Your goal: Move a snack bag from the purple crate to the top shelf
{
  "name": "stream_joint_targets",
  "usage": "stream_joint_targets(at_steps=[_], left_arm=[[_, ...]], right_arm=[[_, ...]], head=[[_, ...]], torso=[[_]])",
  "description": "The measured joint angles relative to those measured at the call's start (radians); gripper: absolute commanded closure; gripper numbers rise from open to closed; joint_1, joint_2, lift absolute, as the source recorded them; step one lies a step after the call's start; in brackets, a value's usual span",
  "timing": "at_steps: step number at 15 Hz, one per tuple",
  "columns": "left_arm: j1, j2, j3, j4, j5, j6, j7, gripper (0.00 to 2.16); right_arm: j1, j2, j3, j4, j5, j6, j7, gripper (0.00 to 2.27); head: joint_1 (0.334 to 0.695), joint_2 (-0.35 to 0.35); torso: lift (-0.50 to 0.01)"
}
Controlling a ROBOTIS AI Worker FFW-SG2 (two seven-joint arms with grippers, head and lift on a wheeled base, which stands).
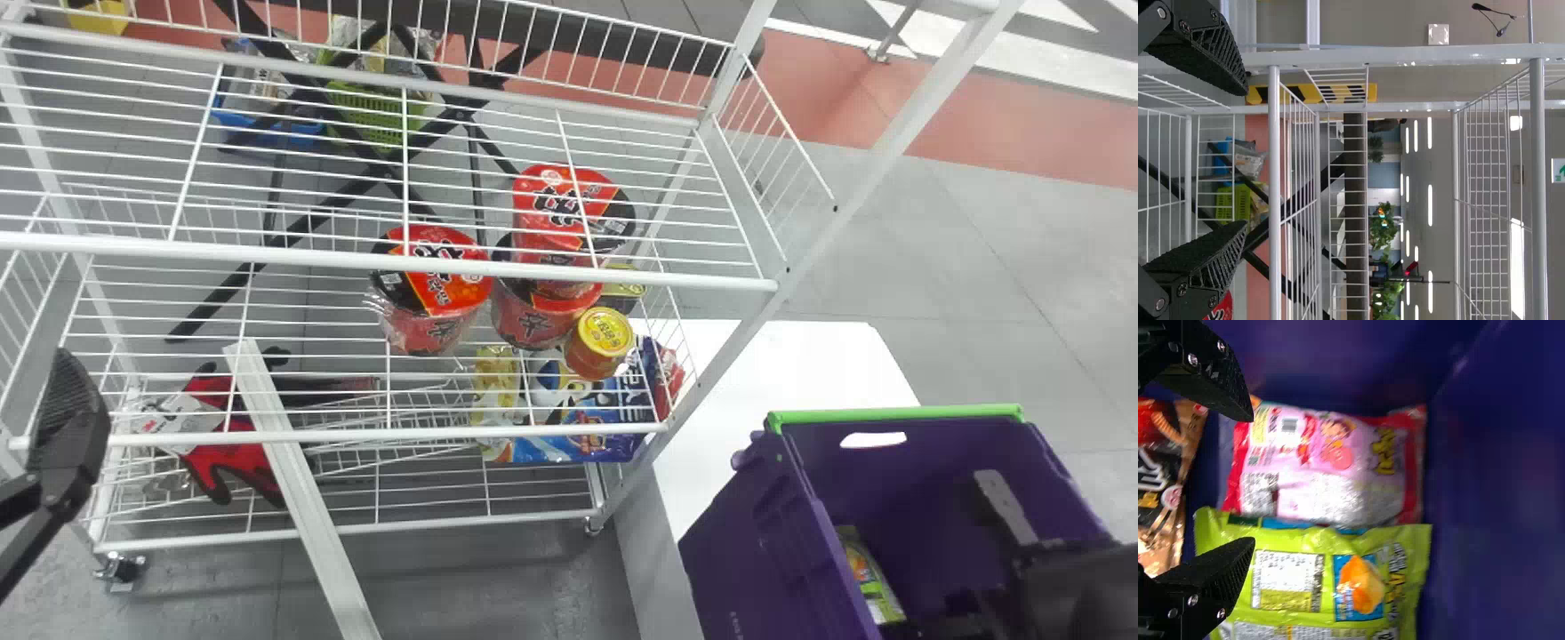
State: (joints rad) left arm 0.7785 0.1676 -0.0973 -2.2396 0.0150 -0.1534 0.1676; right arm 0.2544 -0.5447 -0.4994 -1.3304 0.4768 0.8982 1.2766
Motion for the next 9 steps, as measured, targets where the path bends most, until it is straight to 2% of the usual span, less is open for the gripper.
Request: stream_joint_targets(at_steps=[9], left_arm=[[-0.012, 0.008, 0.008, 0.008, 0.008, 0.003, -0.007, 0.13]], right_arm=[[-0.022, 0.041, 0.014, 0.090, -0.008, -0.088, -0.057, 0.20]], head=[[0.695, -0.350]], torso=[[-0.457]])
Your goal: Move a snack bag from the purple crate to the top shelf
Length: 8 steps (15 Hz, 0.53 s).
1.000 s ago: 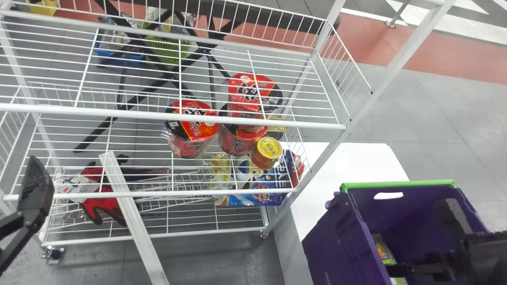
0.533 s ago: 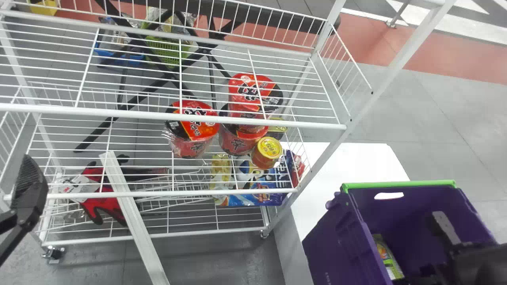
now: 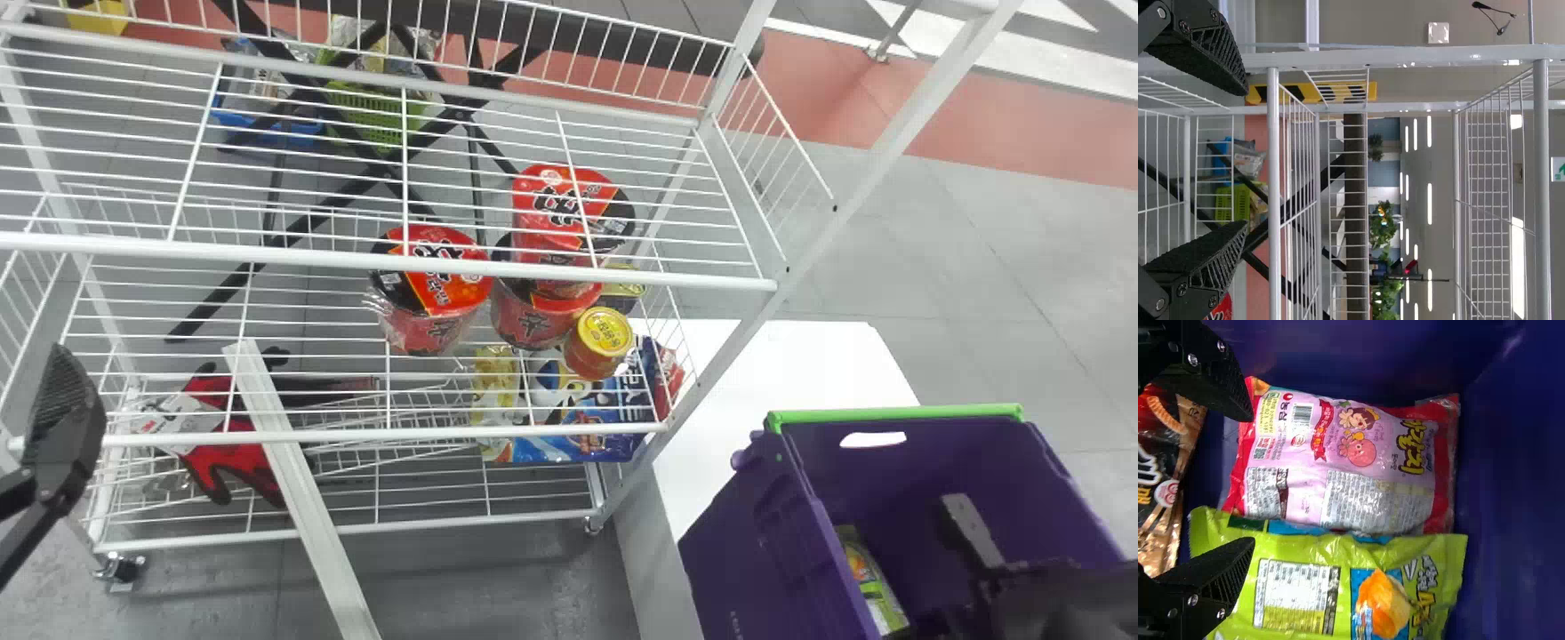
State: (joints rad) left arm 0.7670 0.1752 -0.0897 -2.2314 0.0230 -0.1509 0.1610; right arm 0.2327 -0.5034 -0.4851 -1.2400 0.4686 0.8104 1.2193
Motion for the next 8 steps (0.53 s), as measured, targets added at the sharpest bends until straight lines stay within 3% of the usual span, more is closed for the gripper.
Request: stream_joint_targets(at_steps=[8], left_arm=[[0.006, 0.000, -0.001, 0.001, -0.002, -0.002, 0.005, 0.13]], right_arm=[[-0.045, 0.032, 0.075, 0.040, 0.001, 0.007, -0.093, 0.20]], head=[[0.695, -0.350]], torso=[[-0.457]])
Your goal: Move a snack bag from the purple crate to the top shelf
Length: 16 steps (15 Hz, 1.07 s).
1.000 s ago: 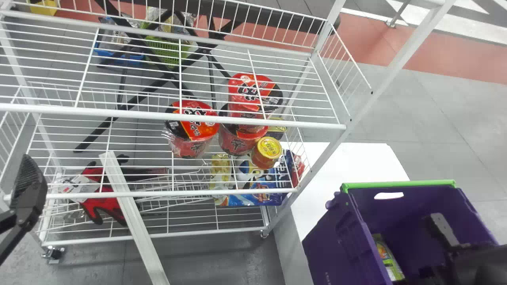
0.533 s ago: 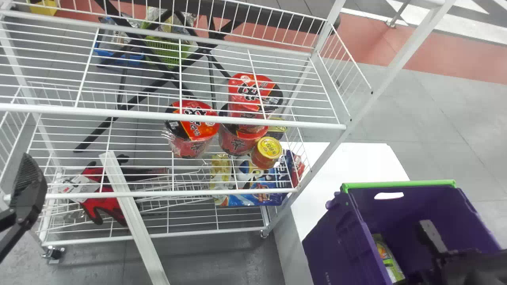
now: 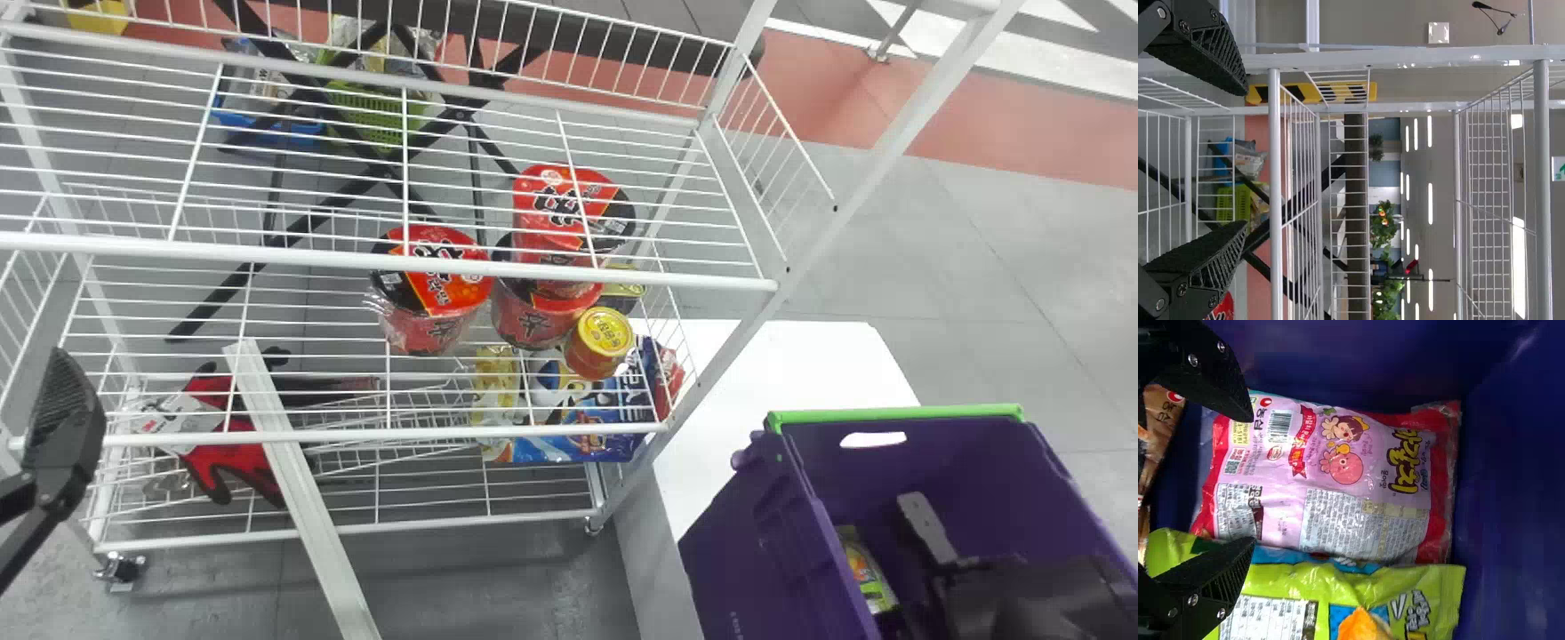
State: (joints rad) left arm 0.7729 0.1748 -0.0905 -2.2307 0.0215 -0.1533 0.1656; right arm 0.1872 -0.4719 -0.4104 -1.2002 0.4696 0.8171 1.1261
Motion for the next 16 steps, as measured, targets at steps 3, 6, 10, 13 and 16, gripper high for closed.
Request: stream_joint_targets(at_steps=[3, 6, 10, 13, 16], left_arm=[[0.002, 0.000, 0.000, -0.002, 0.000, -0.001, 0.000, 0.13], [0.000, 0.000, 0.000, 0.001, 0.000, -0.001, 0.000, 0.13], [-0.002, -0.002, -0.001, 0.005, 0.000, -0.004, -0.001, 0.13], [-0.002, -0.003, -0.002, 0.007, 0.000, -0.006, 0.001, 0.13], [-0.003, -0.003, 0.000, 0.010, 0.000, -0.007, 0.002, 0.13]], right_arm=[[-0.006, 0.010, 0.013, 0.003, 0.006, 0.019, -0.036, 0.20], [-0.007, 0.014, 0.017, 0.014, 0.007, 0.024, -0.067, 0.20], [-0.012, 0.021, 0.023, 0.017, 0.007, 0.024, -0.089, 0.20], [-0.033, 0.025, 0.037, 0.039, 0.007, 0.024, -0.112, 0.21], [-0.044, 0.031, 0.055, 0.053, 0.007, 0.025, -0.132, 0.21]], head=[[0.695, -0.350], [0.695, -0.350], [0.695, -0.350], [0.695, -0.350], [0.695, -0.350]], torso=[[-0.457], [-0.457], [-0.457], [-0.457], [-0.457]])
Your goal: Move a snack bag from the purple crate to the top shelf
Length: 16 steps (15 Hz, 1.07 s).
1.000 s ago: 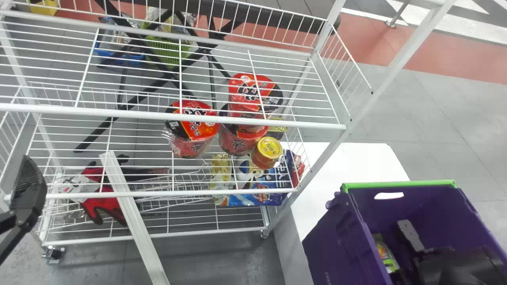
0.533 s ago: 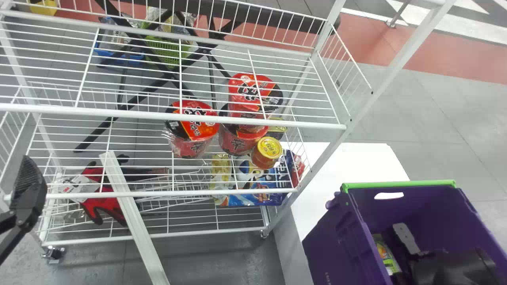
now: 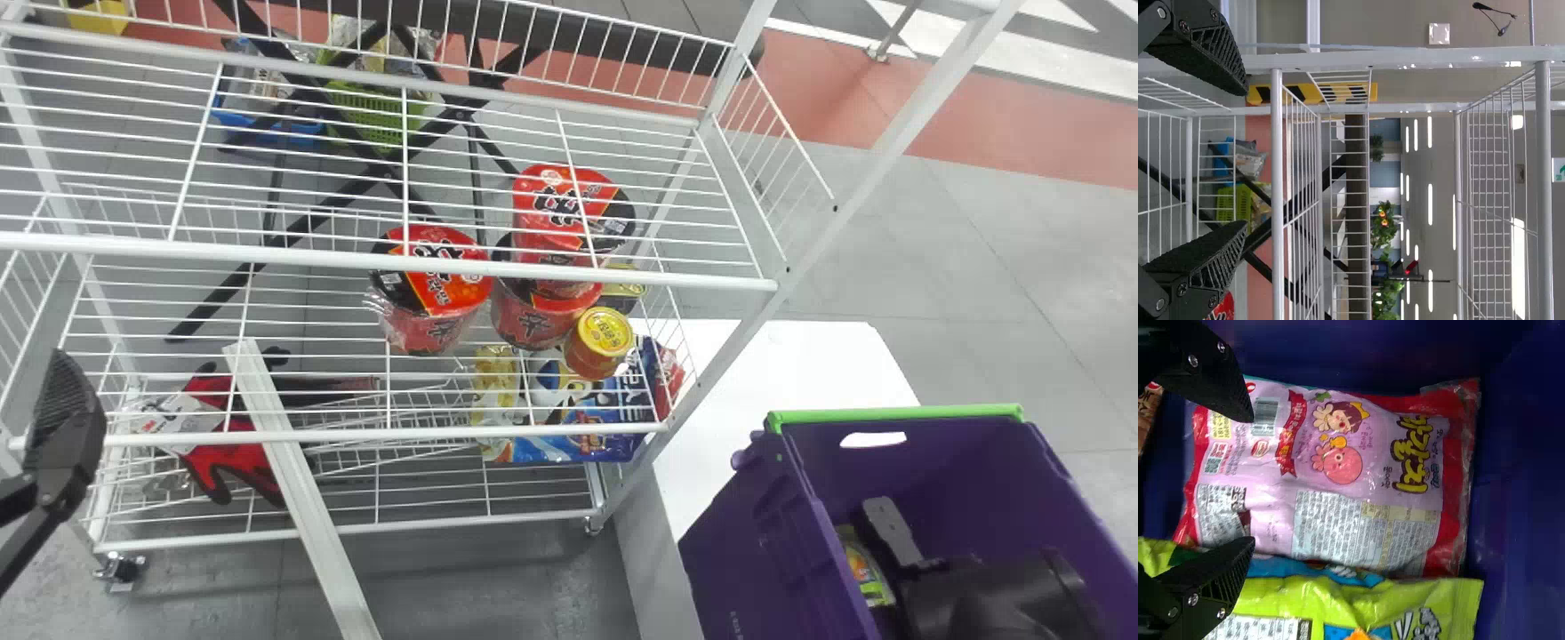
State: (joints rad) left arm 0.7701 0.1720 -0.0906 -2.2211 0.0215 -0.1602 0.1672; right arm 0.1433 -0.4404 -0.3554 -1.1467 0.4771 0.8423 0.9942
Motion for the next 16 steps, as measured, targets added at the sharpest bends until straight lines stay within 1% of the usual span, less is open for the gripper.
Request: stream_joint_targets(at_steps=[6, 8, 10, 14, 16], left_arm=[[-0.002, 0.001, 0.002, 0.004, 0.001, -0.003, 0.000, 0.13], [-0.003, 0.001, 0.002, 0.004, 0.001, -0.003, 0.000, 0.13], [-0.003, 0.001, 0.002, 0.004, 0.001, -0.003, 0.001, 0.13], [-0.003, 0.001, 0.003, 0.005, 0.002, -0.003, 0.000, 0.13], [-0.005, 0.000, 0.002, 0.006, 0.002, -0.003, -0.001, 0.13]], right_arm=[[-0.002, 0.009, 0.015, 0.009, 0.000, 0.004, -0.016, 0.22], [-0.002, 0.009, 0.012, 0.009, 0.000, 0.004, -0.016, 0.22], [-0.002, 0.004, 0.000, 0.011, 0.000, -0.001, -0.016, 0.28], [-0.001, 0.000, -0.009, 0.015, 0.001, -0.003, -0.016, 0.29], [0.001, 0.001, -0.010, 0.017, 0.001, -0.008, -0.016, 0.41]], head=[[0.695, -0.350], [0.695, -0.350], [0.695, -0.350], [0.695, -0.350], [0.695, -0.350]], torso=[[-0.457], [-0.457], [-0.457], [-0.457], [-0.457]])
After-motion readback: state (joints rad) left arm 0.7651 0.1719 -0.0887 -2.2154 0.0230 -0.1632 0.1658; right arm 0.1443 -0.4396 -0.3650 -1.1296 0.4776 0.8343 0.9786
